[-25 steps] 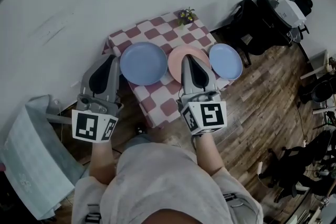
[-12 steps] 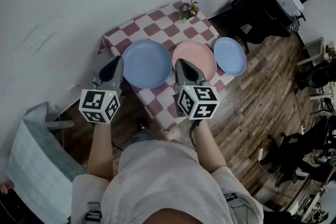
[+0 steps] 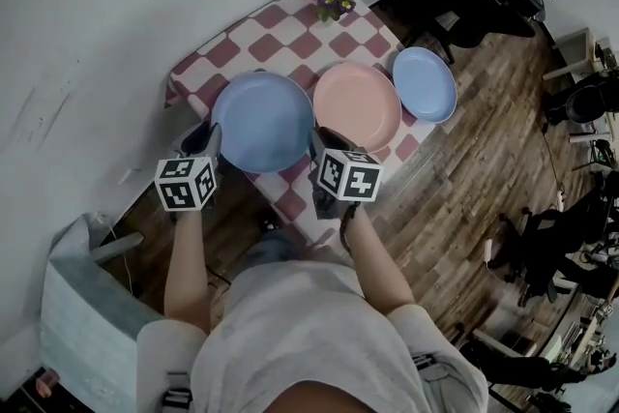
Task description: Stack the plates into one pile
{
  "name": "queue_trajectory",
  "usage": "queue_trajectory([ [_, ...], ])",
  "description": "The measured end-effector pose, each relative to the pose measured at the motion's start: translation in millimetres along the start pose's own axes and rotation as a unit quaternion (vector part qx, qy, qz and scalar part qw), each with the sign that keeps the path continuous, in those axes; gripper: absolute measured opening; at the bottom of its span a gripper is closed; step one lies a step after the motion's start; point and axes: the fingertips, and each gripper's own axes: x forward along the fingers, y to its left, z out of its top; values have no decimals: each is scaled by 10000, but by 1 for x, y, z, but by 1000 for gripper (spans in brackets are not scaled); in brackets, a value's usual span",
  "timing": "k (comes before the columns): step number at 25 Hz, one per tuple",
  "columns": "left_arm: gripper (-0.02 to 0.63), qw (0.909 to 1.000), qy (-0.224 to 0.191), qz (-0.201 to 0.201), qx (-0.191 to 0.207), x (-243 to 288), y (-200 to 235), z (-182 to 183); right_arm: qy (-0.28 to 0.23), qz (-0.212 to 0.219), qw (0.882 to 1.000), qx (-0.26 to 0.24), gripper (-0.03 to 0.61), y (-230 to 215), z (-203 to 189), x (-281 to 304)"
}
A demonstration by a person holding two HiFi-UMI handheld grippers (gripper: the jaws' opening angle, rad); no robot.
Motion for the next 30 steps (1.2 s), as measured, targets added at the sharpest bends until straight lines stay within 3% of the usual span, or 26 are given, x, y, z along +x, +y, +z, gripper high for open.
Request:
queue_trajectory([
  [7,135,9967,669,-7,-457,35,23,-42,502,-168,9958,749,104,-22,-40,32],
  [12,135,9938,959,31,-565,50,27,-58,726,-303,9935,825,104,-27,-54,46],
  [14,92,9932,997,68,-599,52,27,-60,749,-402,9929,833,67,-30,-56,48],
  [21,66,9946,657,254,-759,37,33,-42,466,-299,9976,423,63,-13,-36,42],
  [30,66,9986,61,93,-513,21,16,12,-101,-230,9994,258,63,-3,7,17],
])
